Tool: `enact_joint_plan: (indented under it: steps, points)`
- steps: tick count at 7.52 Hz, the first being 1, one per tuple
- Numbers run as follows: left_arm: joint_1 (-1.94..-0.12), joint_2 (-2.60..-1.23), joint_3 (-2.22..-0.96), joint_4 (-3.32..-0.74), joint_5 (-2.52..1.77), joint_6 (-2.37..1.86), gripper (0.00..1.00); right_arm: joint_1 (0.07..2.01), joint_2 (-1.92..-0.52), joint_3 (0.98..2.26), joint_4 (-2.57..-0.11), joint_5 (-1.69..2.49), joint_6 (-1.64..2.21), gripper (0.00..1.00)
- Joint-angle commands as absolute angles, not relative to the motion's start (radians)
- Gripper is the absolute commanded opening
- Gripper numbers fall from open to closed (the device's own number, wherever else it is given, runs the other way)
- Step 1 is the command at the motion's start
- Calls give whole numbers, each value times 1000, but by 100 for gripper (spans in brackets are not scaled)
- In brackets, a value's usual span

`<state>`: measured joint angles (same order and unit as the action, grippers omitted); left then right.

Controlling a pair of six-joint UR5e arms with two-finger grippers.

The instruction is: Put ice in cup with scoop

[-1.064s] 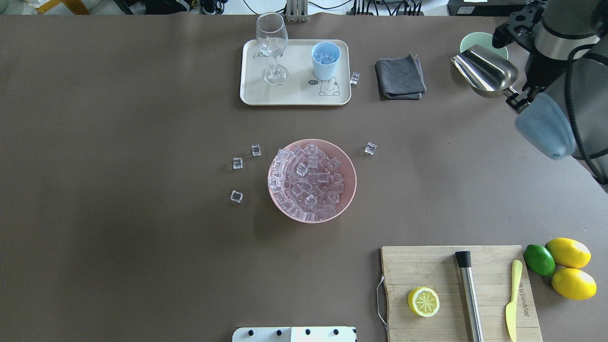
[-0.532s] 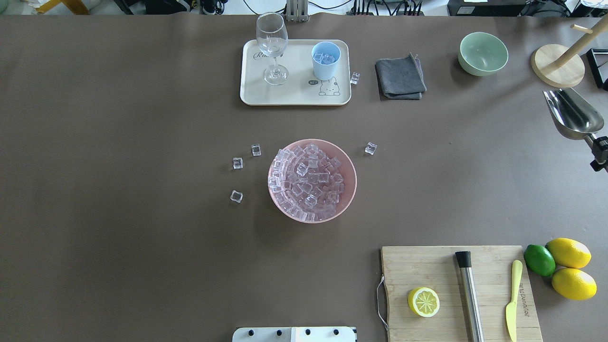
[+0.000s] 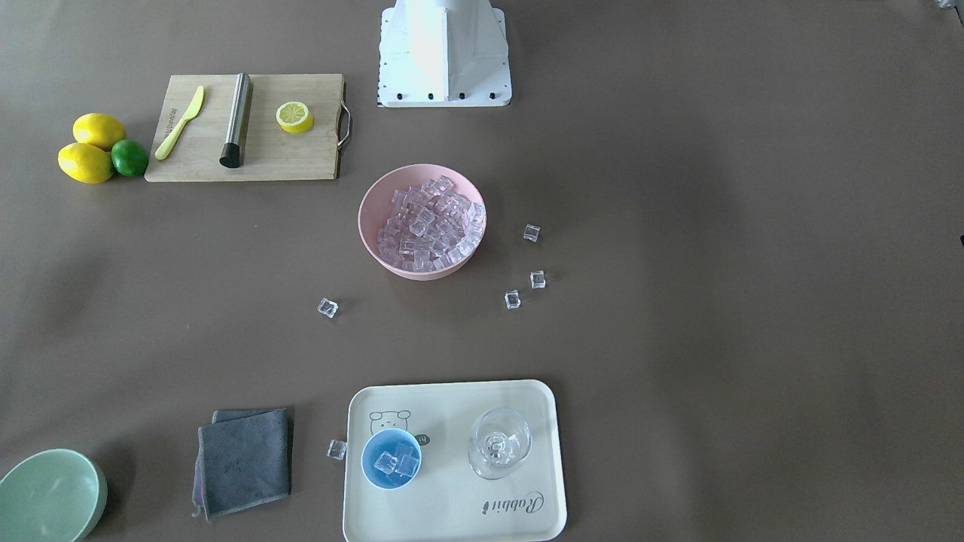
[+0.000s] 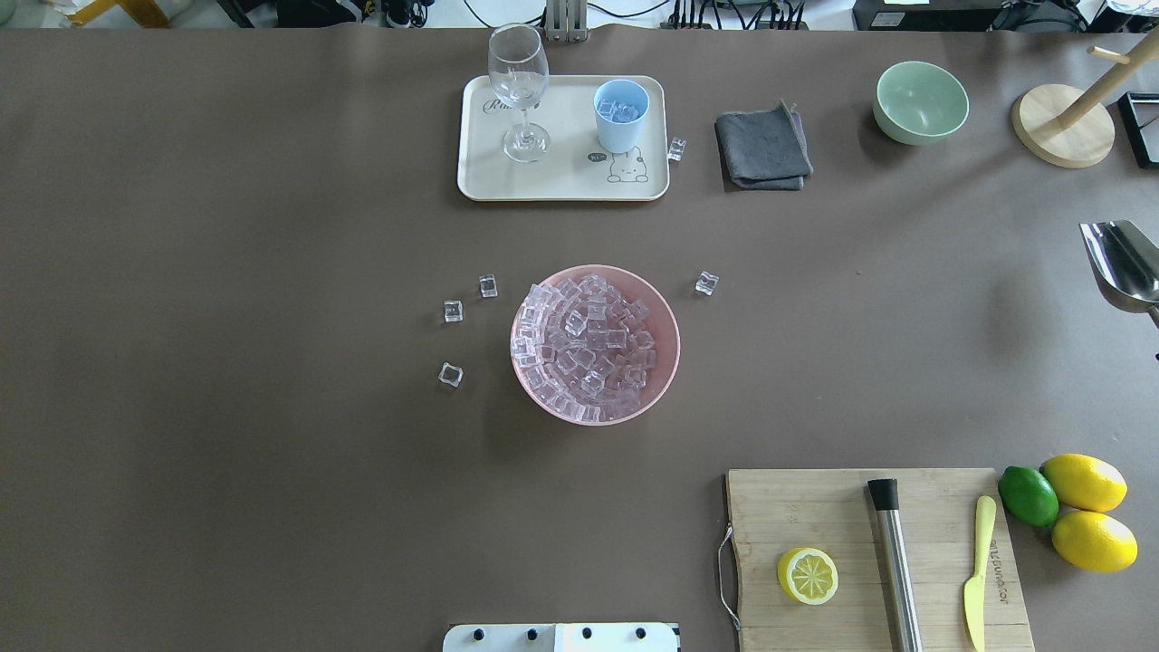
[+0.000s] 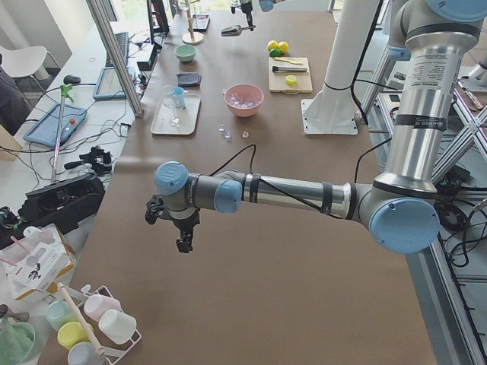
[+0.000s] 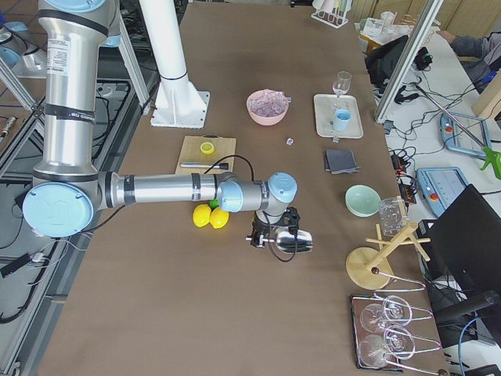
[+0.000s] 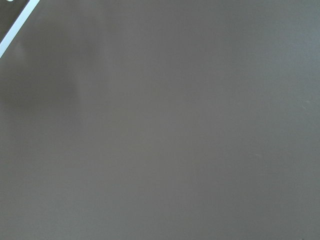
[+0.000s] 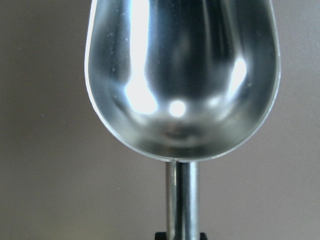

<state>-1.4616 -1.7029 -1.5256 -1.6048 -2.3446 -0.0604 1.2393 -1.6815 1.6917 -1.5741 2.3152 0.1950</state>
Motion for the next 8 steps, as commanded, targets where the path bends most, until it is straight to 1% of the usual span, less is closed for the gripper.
enact_joint_plan:
  steps: [1, 2, 3, 8]
  points:
    - [-1466, -1698, -1531, -1605, -2333, -58, 99, 1239, -1694, 1626, -1501, 2312, 196, 10]
    - [-1465, -1698, -1528, -1605, -2332, -58, 99, 1239, -1692, 1615, -1494, 2310, 196, 58]
    - [-1463, -1698, -1528, -1605, -2329, -58, 99, 1239, -1693, 1612, -1487, 2307, 196, 99]
    - [-1456, -1700, -1578, -1605, -2335, -57, 99, 1275, -1678, 1621, -1486, 2309, 186, 100]
